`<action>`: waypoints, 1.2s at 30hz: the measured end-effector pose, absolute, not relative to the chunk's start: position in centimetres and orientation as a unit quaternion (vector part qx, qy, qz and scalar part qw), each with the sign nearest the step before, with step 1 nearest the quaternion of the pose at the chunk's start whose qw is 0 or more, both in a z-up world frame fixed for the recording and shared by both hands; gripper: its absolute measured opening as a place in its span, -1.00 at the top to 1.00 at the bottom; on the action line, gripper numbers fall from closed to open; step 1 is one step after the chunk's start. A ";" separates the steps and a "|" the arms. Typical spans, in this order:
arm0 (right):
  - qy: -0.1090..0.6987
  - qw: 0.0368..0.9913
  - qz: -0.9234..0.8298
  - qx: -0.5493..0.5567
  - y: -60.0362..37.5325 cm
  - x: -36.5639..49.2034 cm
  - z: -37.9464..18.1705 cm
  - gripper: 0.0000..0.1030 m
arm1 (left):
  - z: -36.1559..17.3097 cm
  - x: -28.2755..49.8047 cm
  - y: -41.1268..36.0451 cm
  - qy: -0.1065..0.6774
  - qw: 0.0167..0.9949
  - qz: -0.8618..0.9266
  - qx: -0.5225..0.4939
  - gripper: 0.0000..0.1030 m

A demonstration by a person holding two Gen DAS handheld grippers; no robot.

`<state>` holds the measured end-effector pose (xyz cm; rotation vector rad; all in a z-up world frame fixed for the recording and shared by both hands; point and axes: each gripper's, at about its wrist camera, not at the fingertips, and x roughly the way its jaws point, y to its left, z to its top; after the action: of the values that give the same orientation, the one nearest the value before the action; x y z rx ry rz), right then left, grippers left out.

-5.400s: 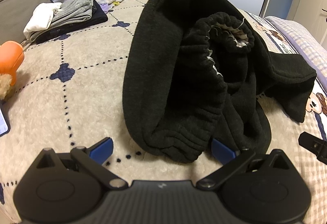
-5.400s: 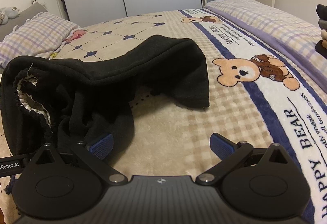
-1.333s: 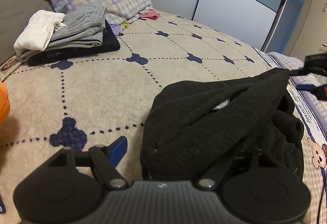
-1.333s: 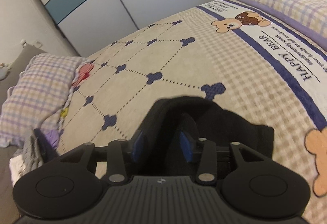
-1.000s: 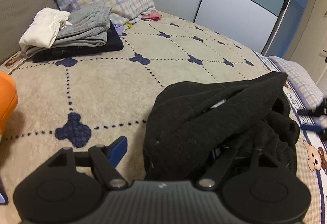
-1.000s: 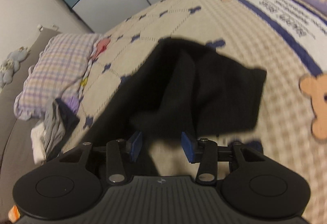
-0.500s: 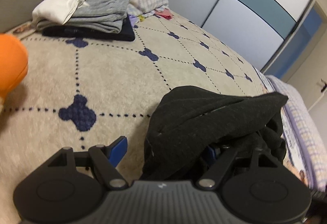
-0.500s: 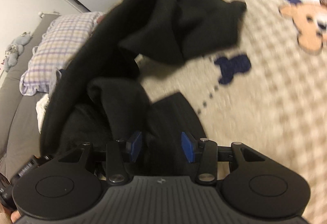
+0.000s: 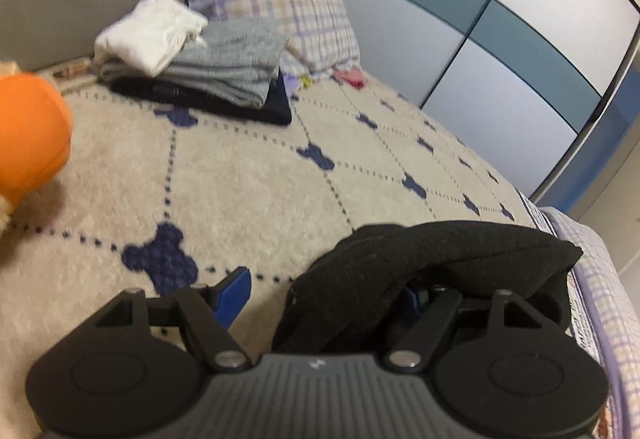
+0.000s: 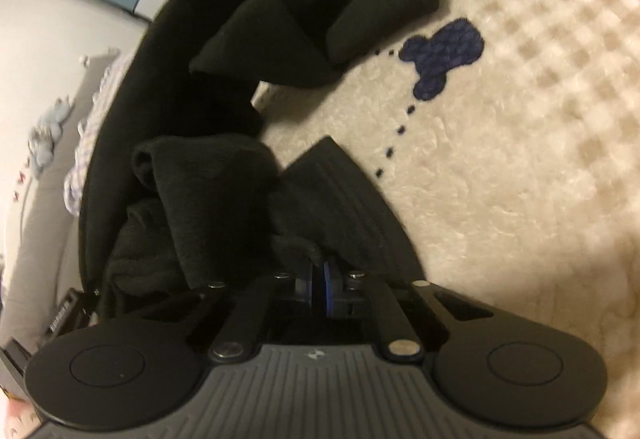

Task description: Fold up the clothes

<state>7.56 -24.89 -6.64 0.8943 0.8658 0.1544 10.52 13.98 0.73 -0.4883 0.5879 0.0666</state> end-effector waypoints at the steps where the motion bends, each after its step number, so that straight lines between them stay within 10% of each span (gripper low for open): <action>1: 0.395 0.816 0.072 0.416 -24.9 7.4 -6.1 0.89 | 0.8 10.5 14.0 0.284 0.929 0.036 -0.235 -0.39; 8: 0.299 0.863 0.027 0.407 -28.6 5.0 -0.8 0.90 | 0.6 10.6 14.7 0.279 0.928 0.065 -0.236 0.11; 28: 0.223 0.878 -0.101 0.412 -37.6 3.0 1.7 0.89 | 3.0 8.5 14.3 0.204 0.955 0.013 -0.213 0.51; 36: 0.241 0.850 -0.080 0.461 -38.5 3.0 0.9 0.27 | 4.9 6.4 12.2 0.161 0.968 -0.076 -0.178 0.62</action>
<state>3.04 -38.50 0.95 0.9707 0.5077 -0.1693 6.42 12.21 4.90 -0.3593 0.3258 -0.1531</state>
